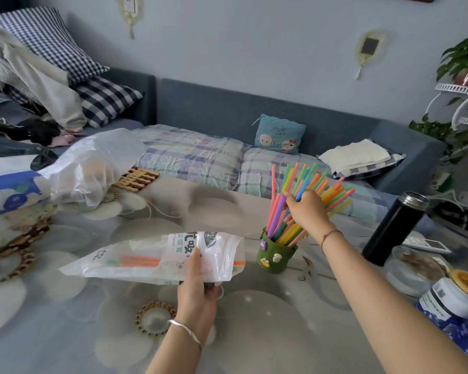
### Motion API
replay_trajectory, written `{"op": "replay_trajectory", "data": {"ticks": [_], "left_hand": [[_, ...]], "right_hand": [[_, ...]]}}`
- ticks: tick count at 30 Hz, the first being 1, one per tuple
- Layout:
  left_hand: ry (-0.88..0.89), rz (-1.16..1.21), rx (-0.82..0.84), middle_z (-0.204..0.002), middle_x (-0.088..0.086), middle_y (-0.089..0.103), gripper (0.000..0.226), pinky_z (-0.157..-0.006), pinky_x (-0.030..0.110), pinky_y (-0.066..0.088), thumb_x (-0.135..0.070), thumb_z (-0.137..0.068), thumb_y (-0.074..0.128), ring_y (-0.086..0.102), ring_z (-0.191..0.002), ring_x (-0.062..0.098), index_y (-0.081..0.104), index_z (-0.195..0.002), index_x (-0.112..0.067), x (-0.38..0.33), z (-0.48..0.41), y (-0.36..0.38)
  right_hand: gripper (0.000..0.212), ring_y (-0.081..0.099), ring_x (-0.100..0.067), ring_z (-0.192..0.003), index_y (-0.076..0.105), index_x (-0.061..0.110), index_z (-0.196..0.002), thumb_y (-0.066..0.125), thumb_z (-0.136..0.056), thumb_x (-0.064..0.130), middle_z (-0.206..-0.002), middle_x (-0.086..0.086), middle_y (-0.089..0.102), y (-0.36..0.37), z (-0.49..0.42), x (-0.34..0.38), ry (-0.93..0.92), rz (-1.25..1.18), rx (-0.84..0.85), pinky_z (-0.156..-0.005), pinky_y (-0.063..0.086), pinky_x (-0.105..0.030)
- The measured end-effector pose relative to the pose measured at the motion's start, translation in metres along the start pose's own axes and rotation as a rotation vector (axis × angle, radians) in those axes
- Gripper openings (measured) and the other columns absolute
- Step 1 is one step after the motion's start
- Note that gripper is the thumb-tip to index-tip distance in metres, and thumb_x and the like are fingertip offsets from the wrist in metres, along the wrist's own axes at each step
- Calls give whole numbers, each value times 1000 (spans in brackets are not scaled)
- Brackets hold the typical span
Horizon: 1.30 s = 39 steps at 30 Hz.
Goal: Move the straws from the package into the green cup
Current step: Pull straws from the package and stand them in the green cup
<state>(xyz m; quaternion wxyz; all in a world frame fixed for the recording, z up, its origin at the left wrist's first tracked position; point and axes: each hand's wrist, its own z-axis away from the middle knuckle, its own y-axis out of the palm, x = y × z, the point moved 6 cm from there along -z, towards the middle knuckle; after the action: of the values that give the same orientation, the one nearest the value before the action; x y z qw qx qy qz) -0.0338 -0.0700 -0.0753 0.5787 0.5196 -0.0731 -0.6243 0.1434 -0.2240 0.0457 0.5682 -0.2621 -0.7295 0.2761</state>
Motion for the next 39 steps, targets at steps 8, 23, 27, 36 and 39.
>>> {"op": "replay_trajectory", "data": {"ticks": [8,23,27,36,39], "left_hand": [[-1,6,3,-50,-9,66,15,-63,27,37,-24,-95,56,50,-65,14,59,-83,-17,-1,-1,0],[61,-92,14,-67,-6,66,13,-60,26,36,-31,-91,61,51,-65,13,62,-86,-19,-3,2,0],[198,-147,2,-87,-8,67,10,-61,26,45,-34,-90,62,60,-75,12,62,-90,-25,-8,4,-1],[530,-498,240,-65,-18,72,10,-54,15,53,-12,-86,67,67,-62,0,68,-81,-20,-13,15,21],[546,-588,314,-76,-18,76,13,-63,19,57,-9,-84,68,71,-77,1,70,-86,-22,-5,15,26]], "right_hand": [[28,56,-17,-92,53,17,-119,51,-92,24,-103,-1,63,-45,15,33,-382,42,-408,-64,38,-22],[25,55,-17,-113,60,9,-112,46,-95,20,-116,-3,62,-43,87,58,-676,-167,-477,-103,40,-31],[29,56,-13,-112,58,18,-113,49,-91,34,-117,5,60,23,130,21,-328,-630,-278,-94,46,-35],[44,58,-22,-112,52,14,-131,33,-98,36,-114,-6,69,138,162,-50,746,-1672,324,-99,42,-41],[46,59,-11,-116,55,19,-129,21,-99,16,-122,4,66,132,155,-38,461,-1759,415,-104,43,-37]]}}
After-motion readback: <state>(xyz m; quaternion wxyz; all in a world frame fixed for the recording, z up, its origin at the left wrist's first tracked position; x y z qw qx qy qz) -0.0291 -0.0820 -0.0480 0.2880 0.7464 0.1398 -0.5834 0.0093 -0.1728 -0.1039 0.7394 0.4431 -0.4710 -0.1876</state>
